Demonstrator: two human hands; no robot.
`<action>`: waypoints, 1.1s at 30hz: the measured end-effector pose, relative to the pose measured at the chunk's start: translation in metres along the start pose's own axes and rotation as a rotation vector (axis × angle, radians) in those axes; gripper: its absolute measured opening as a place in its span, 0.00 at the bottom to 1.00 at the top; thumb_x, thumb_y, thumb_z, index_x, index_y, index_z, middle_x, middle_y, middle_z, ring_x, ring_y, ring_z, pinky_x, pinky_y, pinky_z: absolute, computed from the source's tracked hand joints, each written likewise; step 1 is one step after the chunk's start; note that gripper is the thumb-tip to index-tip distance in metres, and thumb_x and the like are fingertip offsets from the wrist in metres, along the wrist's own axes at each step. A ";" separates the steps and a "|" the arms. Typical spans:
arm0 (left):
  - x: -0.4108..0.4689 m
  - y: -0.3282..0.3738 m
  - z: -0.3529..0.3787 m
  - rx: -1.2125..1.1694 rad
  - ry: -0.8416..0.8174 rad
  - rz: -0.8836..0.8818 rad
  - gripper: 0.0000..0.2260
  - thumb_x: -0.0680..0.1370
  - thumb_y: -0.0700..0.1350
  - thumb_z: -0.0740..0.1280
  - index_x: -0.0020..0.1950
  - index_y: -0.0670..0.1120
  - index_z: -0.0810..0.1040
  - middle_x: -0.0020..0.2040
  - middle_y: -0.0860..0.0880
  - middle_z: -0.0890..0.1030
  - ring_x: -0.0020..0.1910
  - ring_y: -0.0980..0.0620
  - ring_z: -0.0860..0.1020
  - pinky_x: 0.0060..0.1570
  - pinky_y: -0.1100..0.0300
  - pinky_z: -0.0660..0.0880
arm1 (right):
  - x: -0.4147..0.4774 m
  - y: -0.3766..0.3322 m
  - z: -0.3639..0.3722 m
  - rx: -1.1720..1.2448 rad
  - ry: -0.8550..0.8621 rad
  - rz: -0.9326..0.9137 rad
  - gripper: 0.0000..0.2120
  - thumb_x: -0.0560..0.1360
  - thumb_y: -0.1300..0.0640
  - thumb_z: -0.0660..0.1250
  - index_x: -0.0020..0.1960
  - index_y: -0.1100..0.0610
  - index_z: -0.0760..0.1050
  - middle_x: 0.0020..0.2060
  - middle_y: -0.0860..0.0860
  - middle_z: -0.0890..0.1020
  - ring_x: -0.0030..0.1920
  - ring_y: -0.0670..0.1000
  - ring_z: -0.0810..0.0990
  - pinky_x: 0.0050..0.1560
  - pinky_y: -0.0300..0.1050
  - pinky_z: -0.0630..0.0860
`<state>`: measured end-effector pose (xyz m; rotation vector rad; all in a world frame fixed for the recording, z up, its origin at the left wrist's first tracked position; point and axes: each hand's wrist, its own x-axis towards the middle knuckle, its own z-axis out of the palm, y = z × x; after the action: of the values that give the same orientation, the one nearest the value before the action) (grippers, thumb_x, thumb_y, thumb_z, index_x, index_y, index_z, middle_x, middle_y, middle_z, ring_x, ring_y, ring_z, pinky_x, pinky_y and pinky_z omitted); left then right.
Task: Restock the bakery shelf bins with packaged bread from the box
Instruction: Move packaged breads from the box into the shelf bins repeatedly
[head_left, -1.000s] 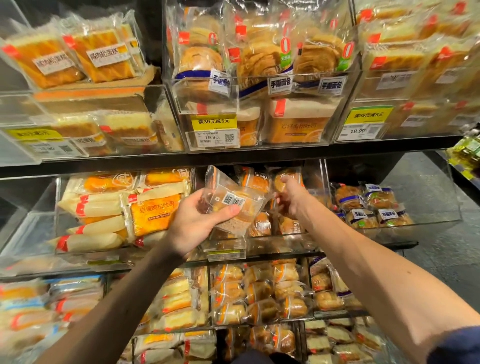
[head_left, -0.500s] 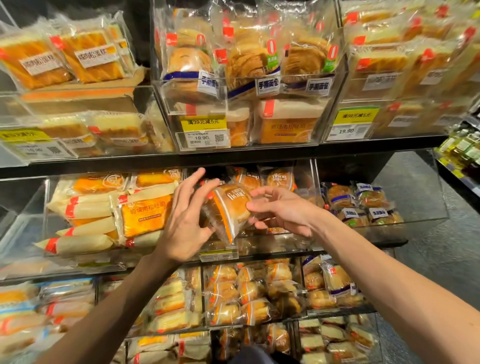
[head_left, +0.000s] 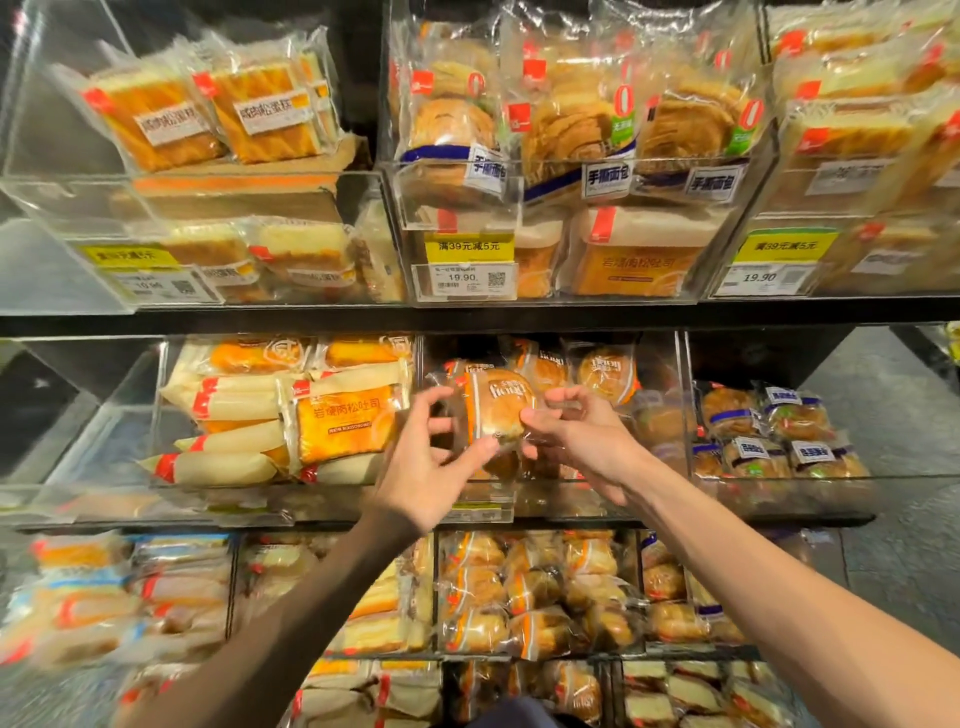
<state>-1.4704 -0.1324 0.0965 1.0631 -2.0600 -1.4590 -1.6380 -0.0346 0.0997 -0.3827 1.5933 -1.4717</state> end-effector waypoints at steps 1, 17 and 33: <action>0.002 -0.001 0.001 0.108 -0.012 0.050 0.31 0.74 0.50 0.75 0.71 0.60 0.63 0.63 0.50 0.77 0.50 0.52 0.83 0.51 0.50 0.82 | 0.003 -0.001 0.005 -0.072 0.021 -0.031 0.19 0.76 0.62 0.72 0.63 0.58 0.67 0.53 0.58 0.81 0.39 0.51 0.84 0.42 0.44 0.82; 0.075 0.000 0.013 1.575 0.274 0.390 0.22 0.76 0.56 0.70 0.66 0.47 0.75 0.57 0.47 0.75 0.57 0.47 0.70 0.51 0.53 0.69 | 0.068 0.010 0.029 -0.946 0.279 -0.415 0.22 0.75 0.40 0.70 0.59 0.56 0.78 0.54 0.53 0.82 0.55 0.53 0.80 0.57 0.52 0.78; 0.082 0.006 -0.012 1.532 0.118 0.517 0.20 0.82 0.53 0.60 0.68 0.44 0.74 0.60 0.45 0.77 0.62 0.46 0.69 0.59 0.51 0.67 | 0.058 0.003 0.042 -1.009 0.276 -0.300 0.23 0.75 0.43 0.69 0.62 0.58 0.77 0.56 0.56 0.81 0.59 0.58 0.79 0.56 0.47 0.76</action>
<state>-1.5158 -0.2018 0.0984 0.7860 -2.8937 0.6489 -1.6360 -0.1034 0.0788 -1.0491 2.5241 -0.8231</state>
